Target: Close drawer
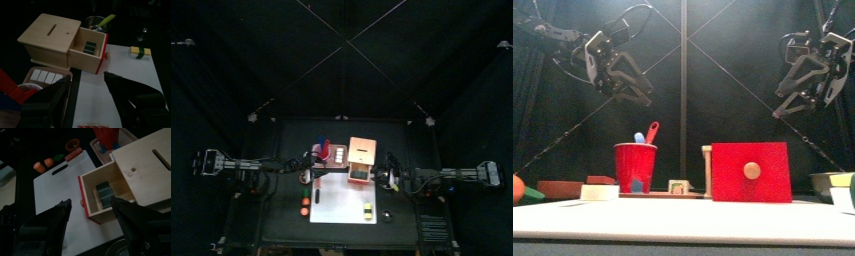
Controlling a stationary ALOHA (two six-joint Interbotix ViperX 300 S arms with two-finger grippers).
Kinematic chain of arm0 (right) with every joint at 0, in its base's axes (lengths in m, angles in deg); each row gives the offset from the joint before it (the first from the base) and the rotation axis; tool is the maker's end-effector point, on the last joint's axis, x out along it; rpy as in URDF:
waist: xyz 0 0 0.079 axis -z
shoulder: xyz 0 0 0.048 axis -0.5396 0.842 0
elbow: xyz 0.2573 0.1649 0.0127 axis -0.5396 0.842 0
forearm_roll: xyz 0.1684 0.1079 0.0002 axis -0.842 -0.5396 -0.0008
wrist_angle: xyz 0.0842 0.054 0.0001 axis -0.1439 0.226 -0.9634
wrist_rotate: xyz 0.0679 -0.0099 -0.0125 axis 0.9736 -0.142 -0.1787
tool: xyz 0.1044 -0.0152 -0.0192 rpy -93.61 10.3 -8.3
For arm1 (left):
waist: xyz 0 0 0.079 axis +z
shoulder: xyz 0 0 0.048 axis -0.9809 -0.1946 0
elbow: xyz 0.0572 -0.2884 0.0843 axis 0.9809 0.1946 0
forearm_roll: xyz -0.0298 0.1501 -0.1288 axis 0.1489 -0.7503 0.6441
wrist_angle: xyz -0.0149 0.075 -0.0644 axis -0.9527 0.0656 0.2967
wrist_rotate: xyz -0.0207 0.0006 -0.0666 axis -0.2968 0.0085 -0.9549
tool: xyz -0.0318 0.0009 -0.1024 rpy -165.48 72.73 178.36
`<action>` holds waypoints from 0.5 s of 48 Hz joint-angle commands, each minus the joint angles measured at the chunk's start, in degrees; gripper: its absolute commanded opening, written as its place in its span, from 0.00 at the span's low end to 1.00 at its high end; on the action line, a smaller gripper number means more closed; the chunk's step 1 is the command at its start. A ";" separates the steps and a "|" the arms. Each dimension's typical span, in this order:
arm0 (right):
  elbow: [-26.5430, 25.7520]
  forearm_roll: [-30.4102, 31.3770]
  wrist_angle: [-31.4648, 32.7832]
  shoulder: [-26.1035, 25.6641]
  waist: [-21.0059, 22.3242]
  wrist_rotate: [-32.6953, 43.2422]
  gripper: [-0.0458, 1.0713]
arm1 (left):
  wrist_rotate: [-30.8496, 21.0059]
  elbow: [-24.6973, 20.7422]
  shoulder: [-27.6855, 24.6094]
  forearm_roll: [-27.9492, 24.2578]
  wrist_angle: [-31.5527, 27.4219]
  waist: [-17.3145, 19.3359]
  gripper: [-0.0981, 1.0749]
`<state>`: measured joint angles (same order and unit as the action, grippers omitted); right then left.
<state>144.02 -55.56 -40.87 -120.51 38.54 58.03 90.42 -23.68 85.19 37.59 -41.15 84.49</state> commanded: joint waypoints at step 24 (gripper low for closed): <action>-1.32 0.44 0.00 1.05 -3.52 -0.09 0.88 | 0.35 -16.52 -11.60 -1.93 -4.13 6.06 0.84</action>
<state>144.11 -55.12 -40.79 -119.63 35.91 57.77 90.69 -34.32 77.81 36.62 -44.23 88.97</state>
